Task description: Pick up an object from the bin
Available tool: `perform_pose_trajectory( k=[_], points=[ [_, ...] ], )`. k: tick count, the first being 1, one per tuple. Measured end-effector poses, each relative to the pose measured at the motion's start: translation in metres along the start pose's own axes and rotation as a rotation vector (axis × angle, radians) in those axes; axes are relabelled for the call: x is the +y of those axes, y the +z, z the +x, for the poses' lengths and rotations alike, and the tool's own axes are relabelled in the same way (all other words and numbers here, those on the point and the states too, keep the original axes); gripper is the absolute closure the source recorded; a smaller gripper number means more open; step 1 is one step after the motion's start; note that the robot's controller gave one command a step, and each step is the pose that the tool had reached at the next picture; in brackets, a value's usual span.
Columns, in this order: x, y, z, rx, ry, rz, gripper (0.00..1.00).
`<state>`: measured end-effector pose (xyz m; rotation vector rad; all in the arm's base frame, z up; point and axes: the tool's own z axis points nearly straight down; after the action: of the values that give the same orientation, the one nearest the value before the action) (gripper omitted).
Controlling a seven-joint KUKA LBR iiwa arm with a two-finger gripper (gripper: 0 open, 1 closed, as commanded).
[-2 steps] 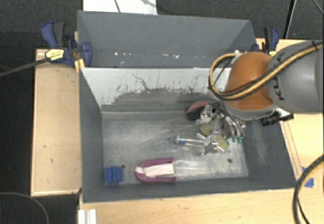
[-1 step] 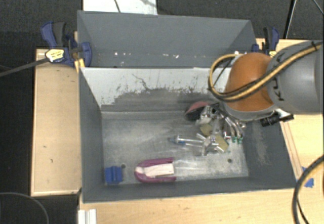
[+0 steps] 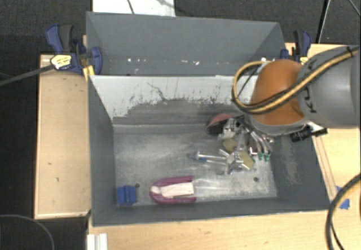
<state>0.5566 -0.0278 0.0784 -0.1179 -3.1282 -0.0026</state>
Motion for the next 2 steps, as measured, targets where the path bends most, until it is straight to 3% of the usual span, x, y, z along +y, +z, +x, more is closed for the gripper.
perform_pose_trajectory(
  k=[2],
  points=[
    [0.0006,0.0,0.0025,-0.001,0.001,0.0,0.0]
  ],
)
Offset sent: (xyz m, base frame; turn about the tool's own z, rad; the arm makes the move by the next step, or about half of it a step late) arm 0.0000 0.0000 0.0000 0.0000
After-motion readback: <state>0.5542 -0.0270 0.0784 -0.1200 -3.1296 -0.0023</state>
